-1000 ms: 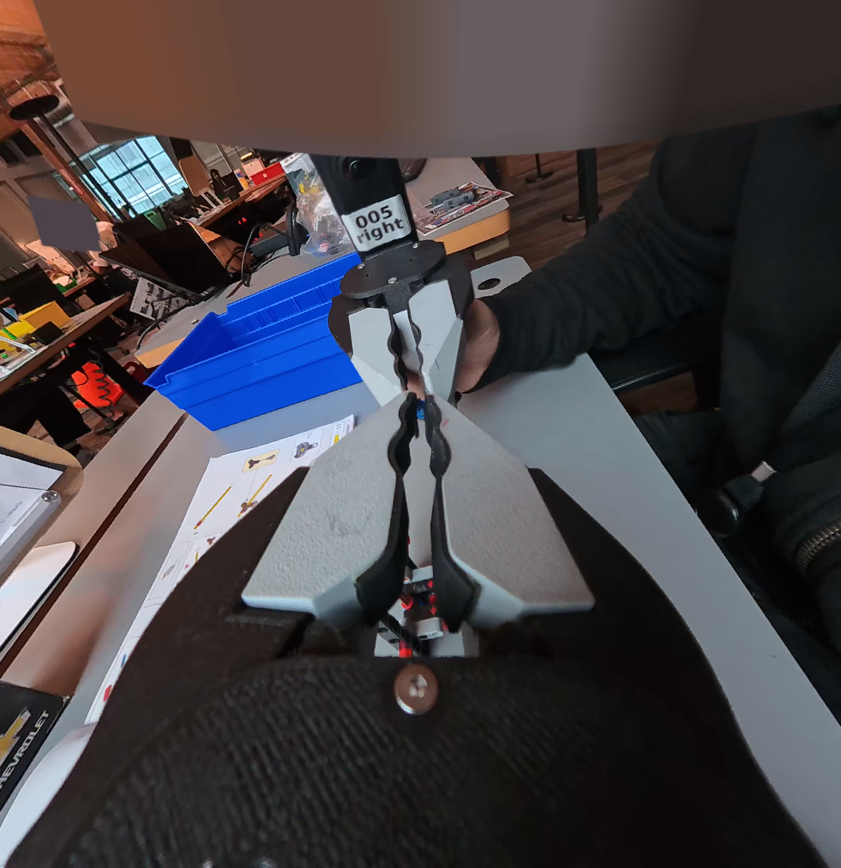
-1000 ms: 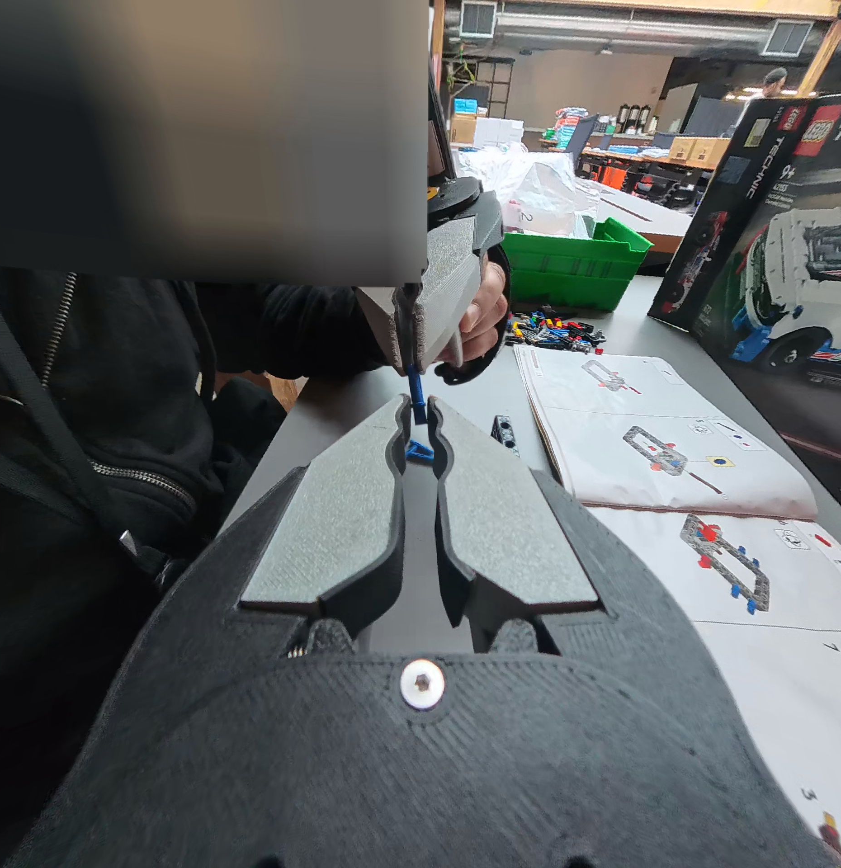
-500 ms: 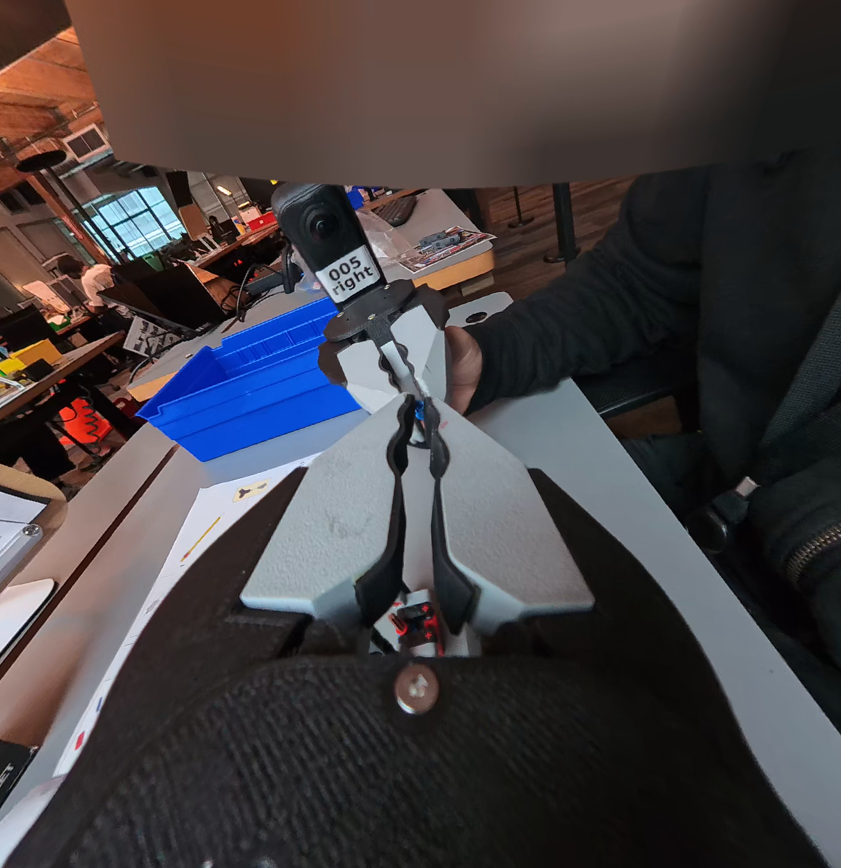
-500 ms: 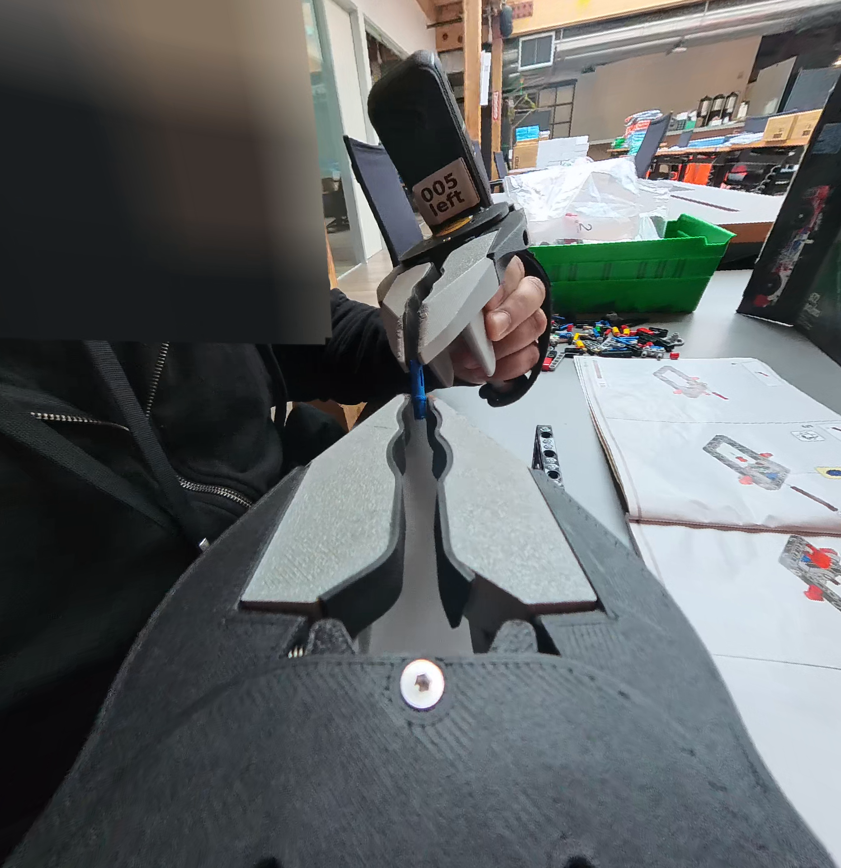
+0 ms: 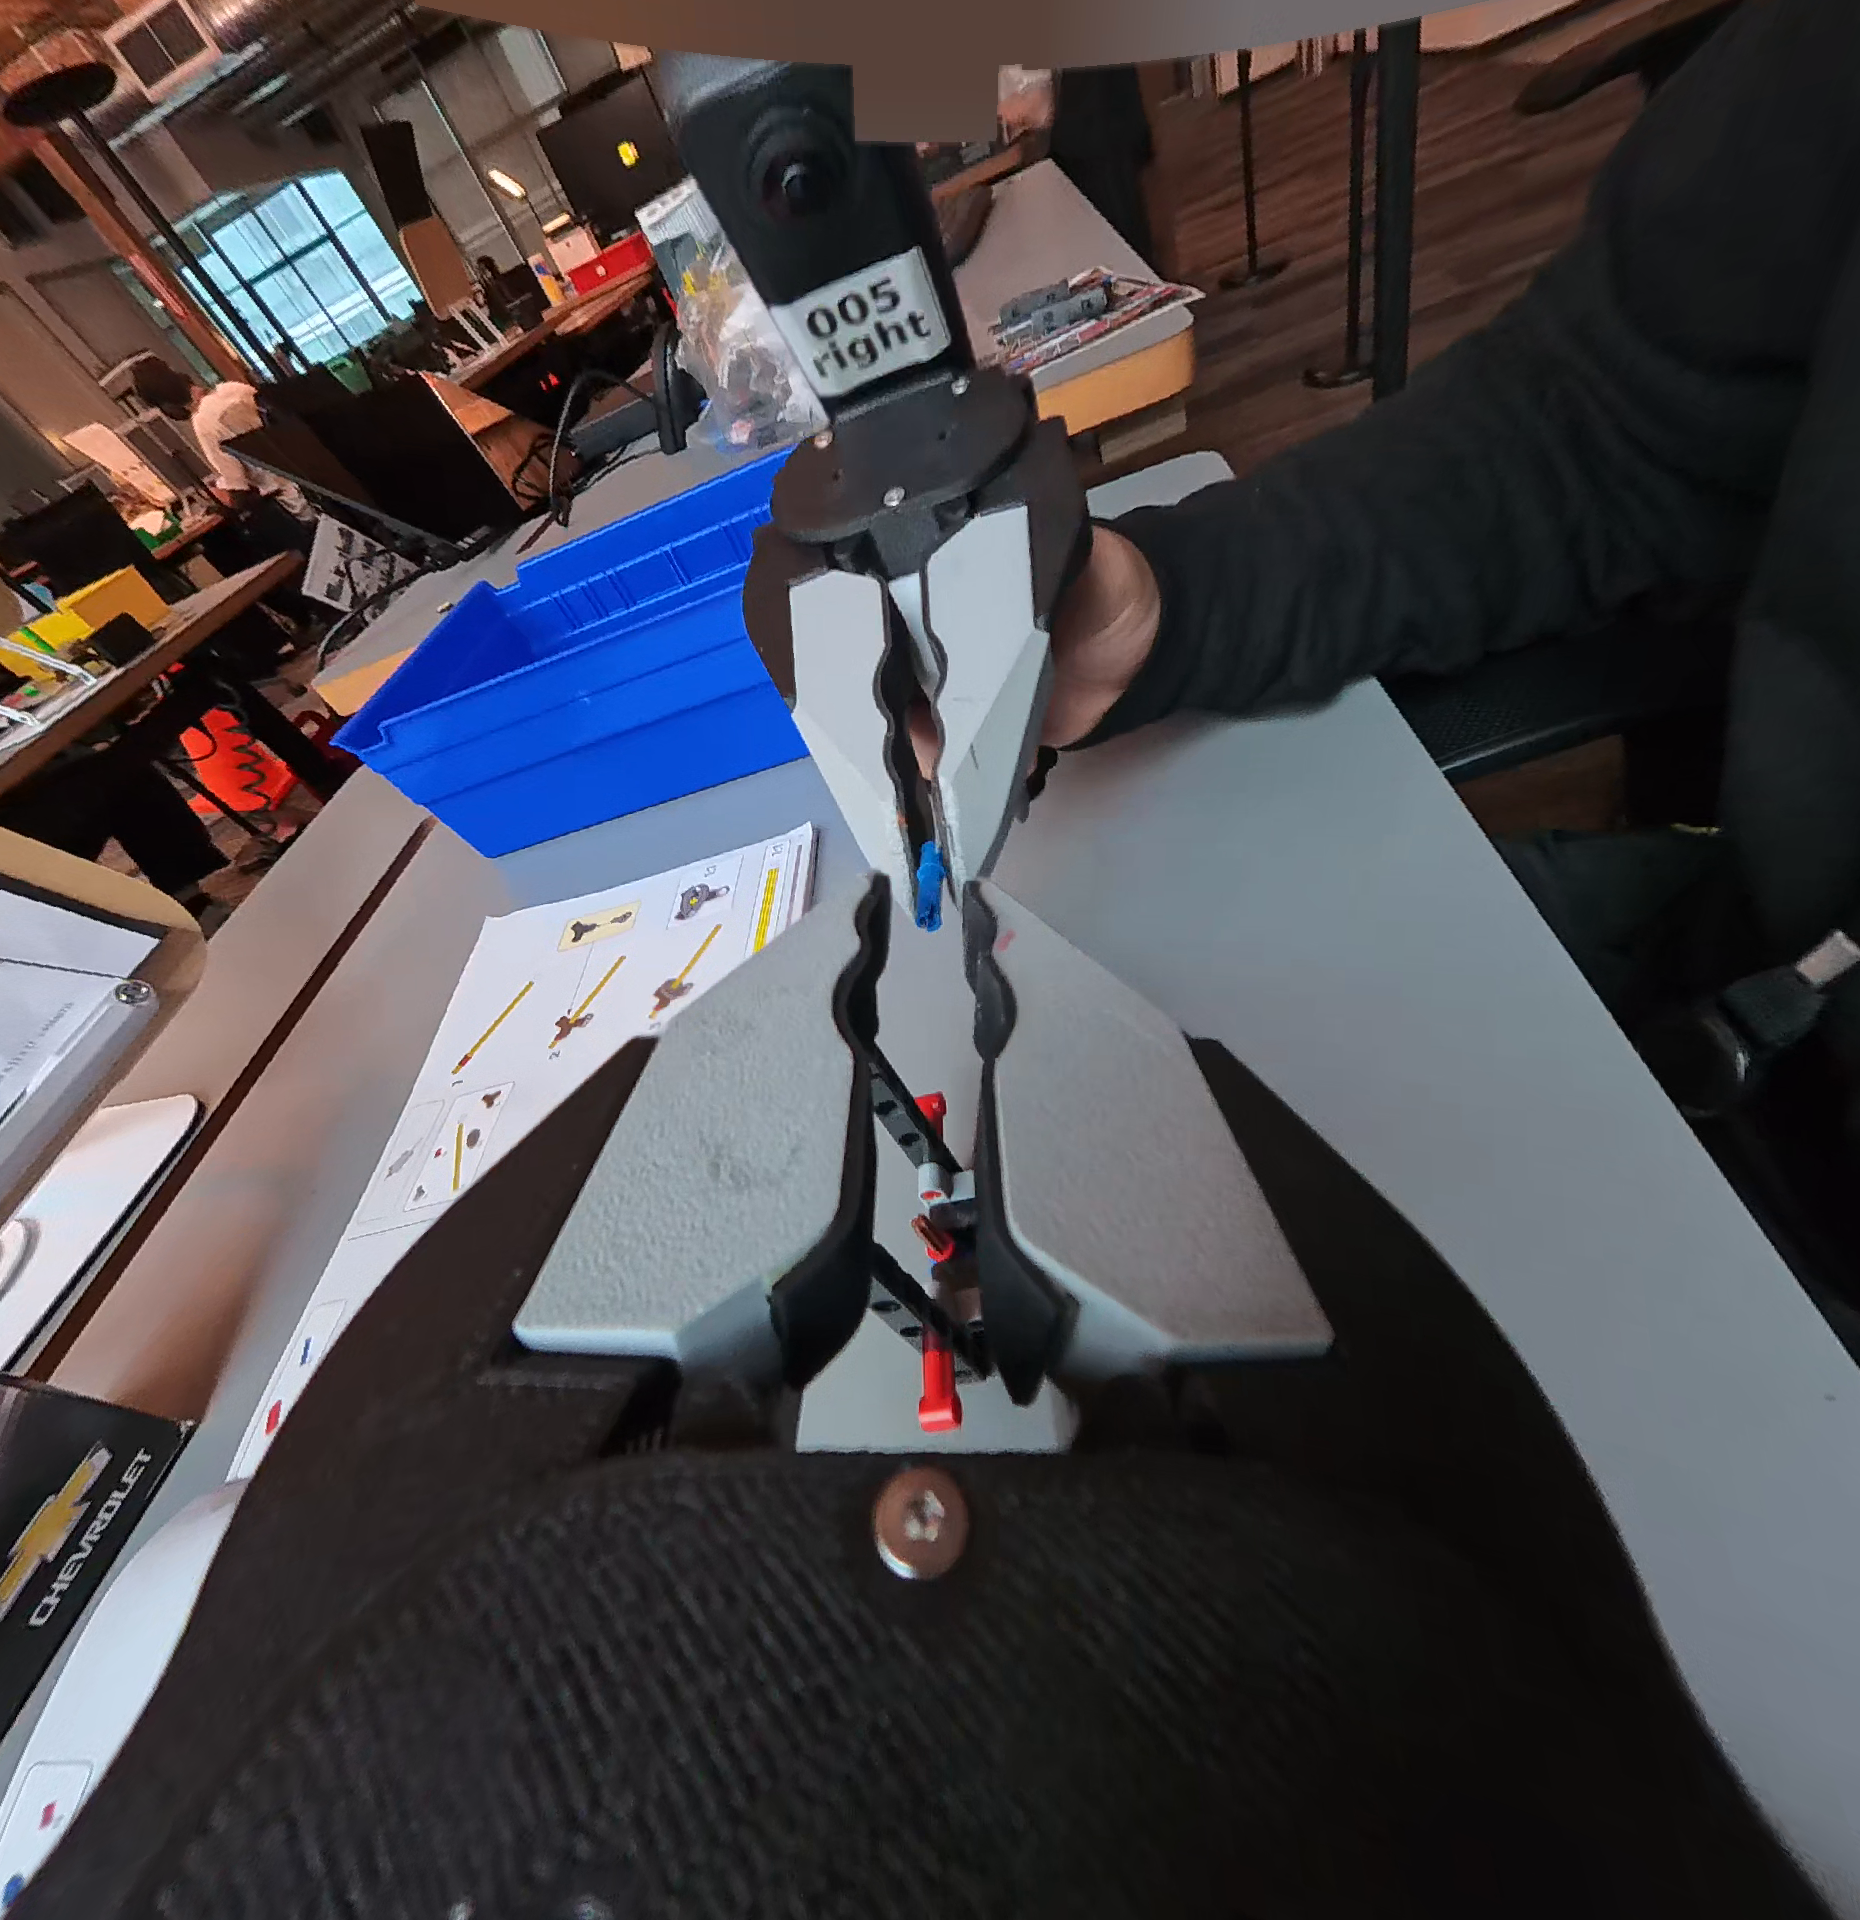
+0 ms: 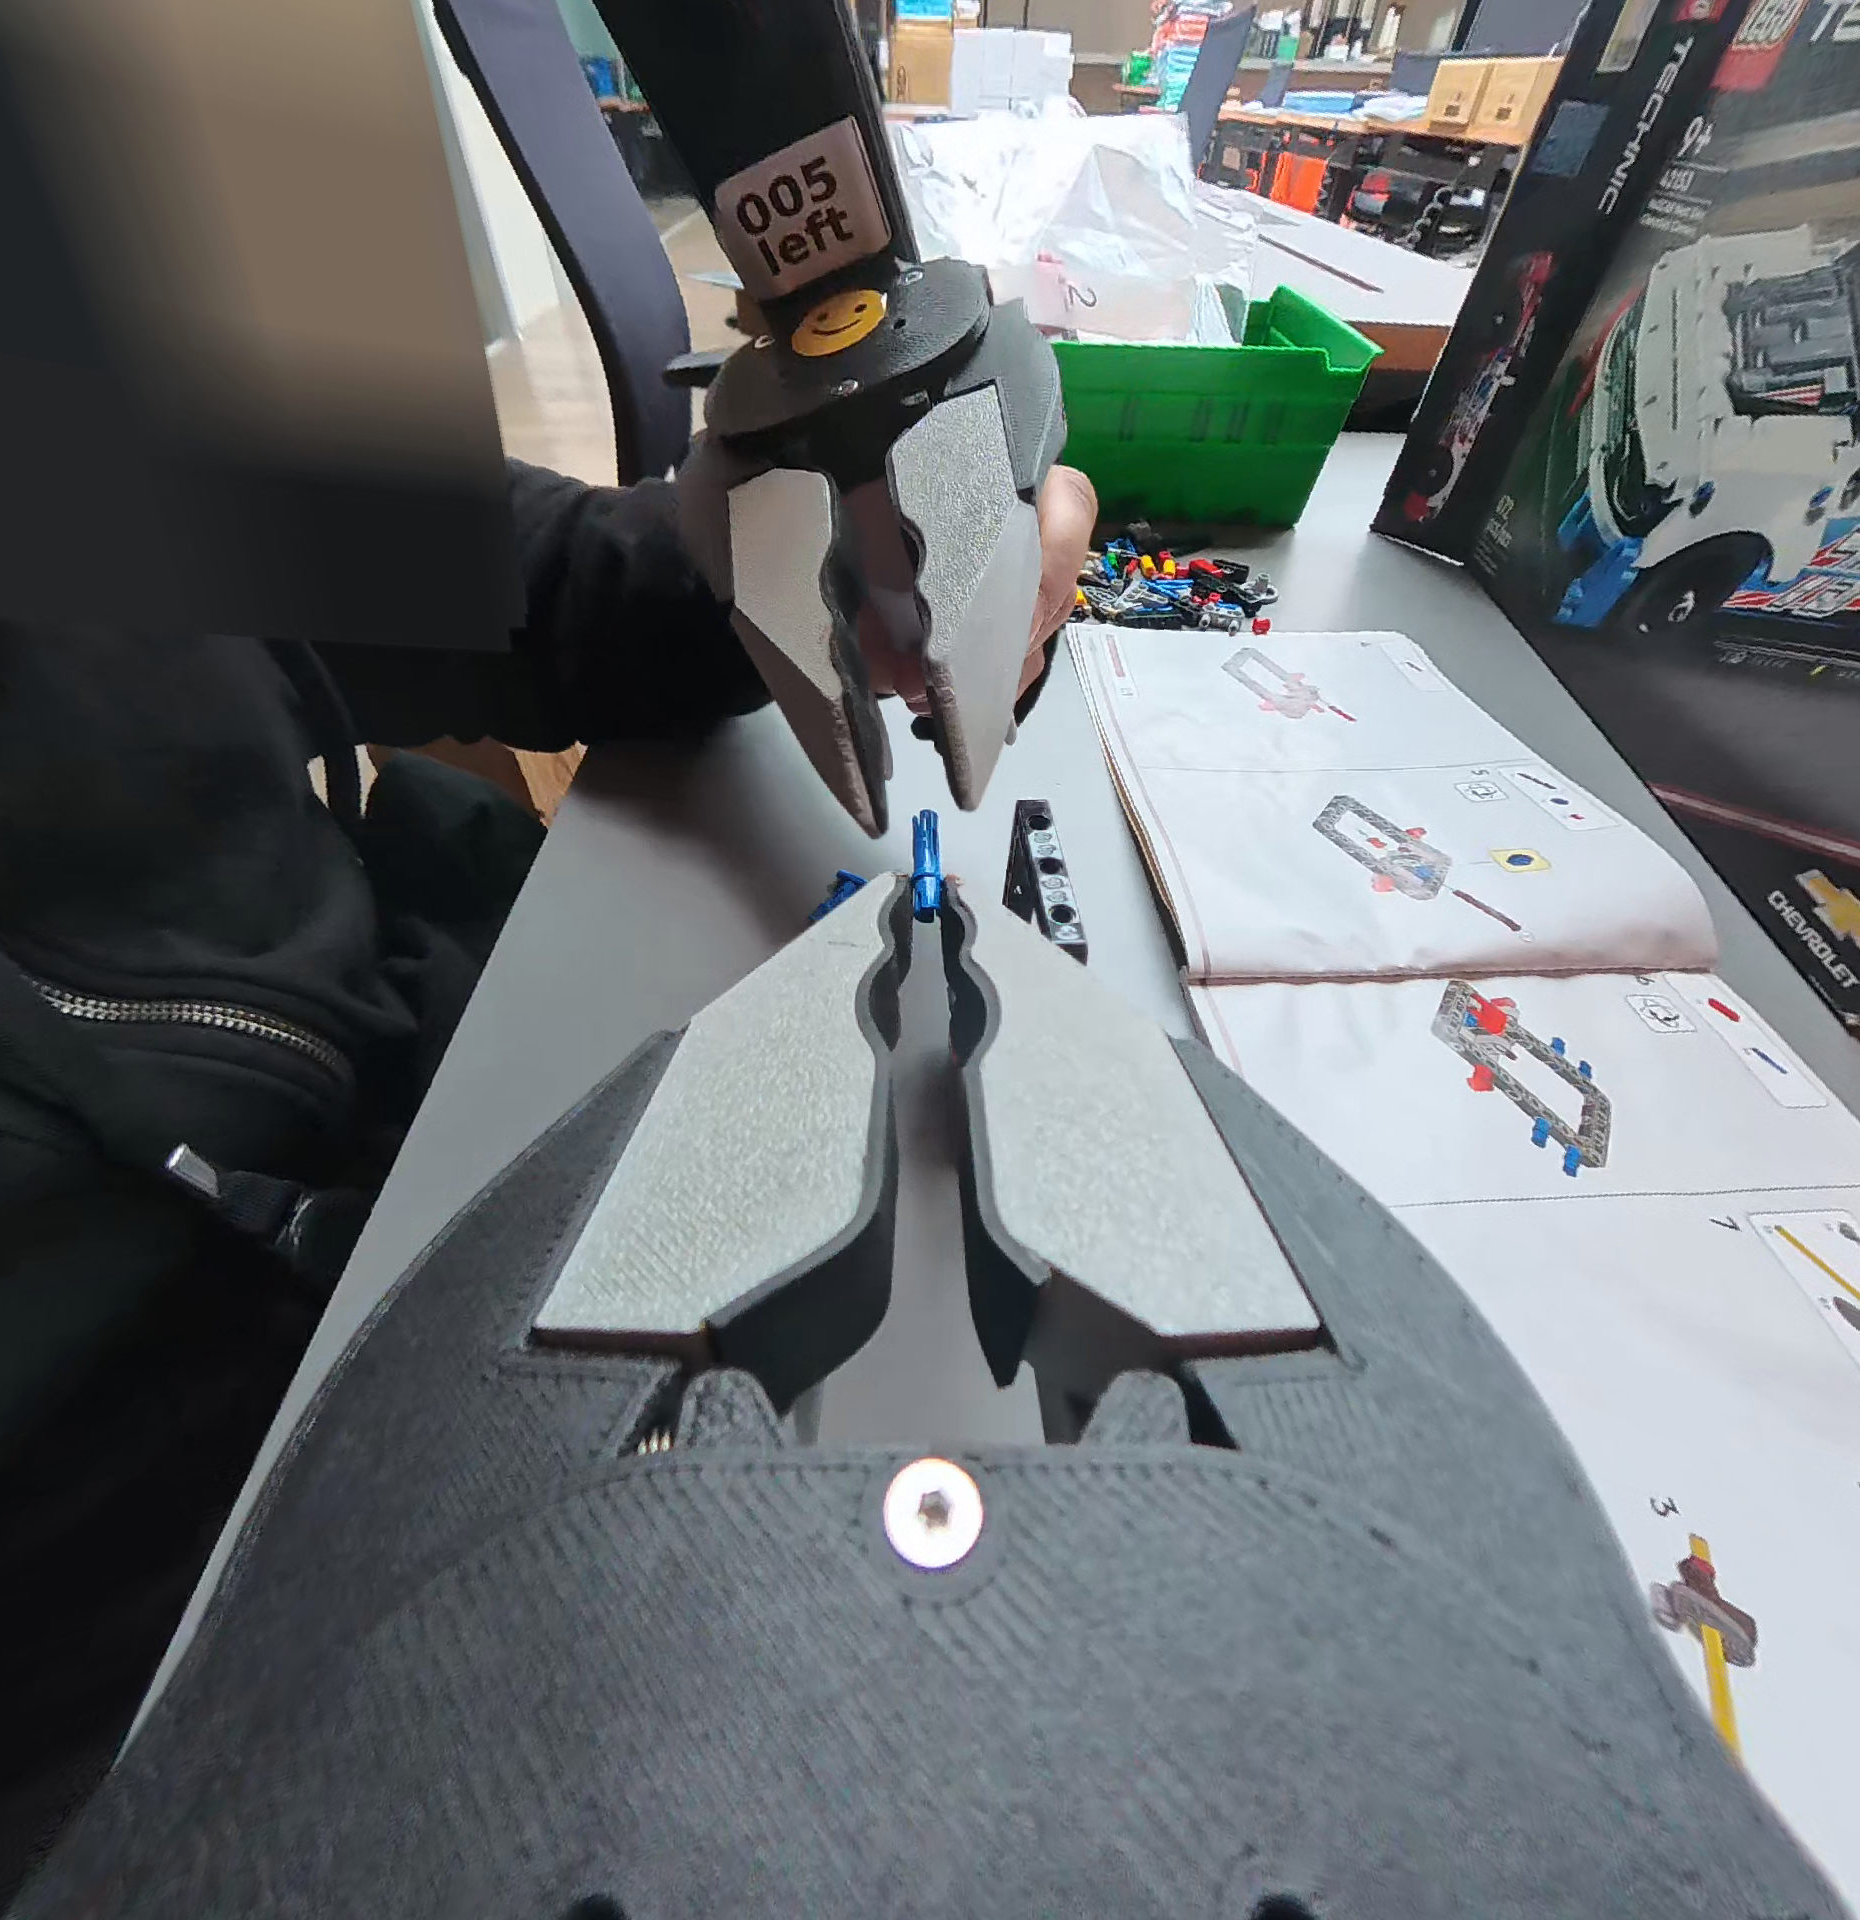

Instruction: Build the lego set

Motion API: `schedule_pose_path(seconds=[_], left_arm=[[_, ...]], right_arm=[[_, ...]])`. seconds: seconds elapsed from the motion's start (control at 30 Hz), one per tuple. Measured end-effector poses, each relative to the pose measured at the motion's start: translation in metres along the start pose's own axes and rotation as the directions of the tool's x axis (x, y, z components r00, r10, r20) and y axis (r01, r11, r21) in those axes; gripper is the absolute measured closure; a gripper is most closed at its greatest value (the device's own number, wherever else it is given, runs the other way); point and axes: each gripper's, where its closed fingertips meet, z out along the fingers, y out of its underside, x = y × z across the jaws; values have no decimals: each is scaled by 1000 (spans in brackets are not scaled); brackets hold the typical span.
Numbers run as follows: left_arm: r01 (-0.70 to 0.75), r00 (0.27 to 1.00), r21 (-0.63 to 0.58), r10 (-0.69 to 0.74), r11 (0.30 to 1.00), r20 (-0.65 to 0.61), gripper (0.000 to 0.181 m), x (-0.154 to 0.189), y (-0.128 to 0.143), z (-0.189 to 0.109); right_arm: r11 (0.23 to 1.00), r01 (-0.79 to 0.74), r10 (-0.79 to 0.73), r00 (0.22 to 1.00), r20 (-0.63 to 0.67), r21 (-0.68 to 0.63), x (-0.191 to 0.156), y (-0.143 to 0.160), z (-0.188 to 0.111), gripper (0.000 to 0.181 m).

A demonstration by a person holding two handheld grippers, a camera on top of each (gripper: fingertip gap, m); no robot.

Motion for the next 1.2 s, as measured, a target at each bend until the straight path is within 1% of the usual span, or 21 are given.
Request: schedule_pose_path(seconds=[0.07,0.17,0.3,0.6,0.73,0.83,0.87,0.93,1.03,1.2], left_arm=[[-16,1000,-24,16,1000,3,170,1,4,2],[-62,998,-13,62,998,9,179,3,1,1],[-68,998,-63,69,996,14,175,3,9,5],[-68,997,-55,70,996,23,172,1,8,3],[-26,1000,-73,26,997,2,171,1,13,4],[-33,999,-51,35,998,23,175,-2,9,2],[-61,997,-38,63,997,34,177,-2,5,2],[-113,991,-60,117,992,72,176,-4,7,2],[-108,990,-86,114,990,77,169,-5,11,4],[-144,979,-93,155,985,130,170,-11,9,4]], right_arm=[[1000,24,-24,1000,-9,-2,-1,-1,0,180],[1000,14,-14,1000,-21,-25,2,3,1,180],[1000,-12,11,1000,-11,-10,3,2,0,180],[1000,-21,21,1000,1,-14,1,4,3,180],[998,56,-56,998,-3,31,-4,-7,-3,180],[994,106,-104,993,-53,38,-1,-11,-7,180],[995,92,-90,994,-60,31,1,-9,-6,180],[999,31,-29,998,-48,33,4,-6,-5,180],[997,-51,53,998,-26,57,9,-6,-6,180],[987,-138,137,990,16,81,11,-5,-6,180]])
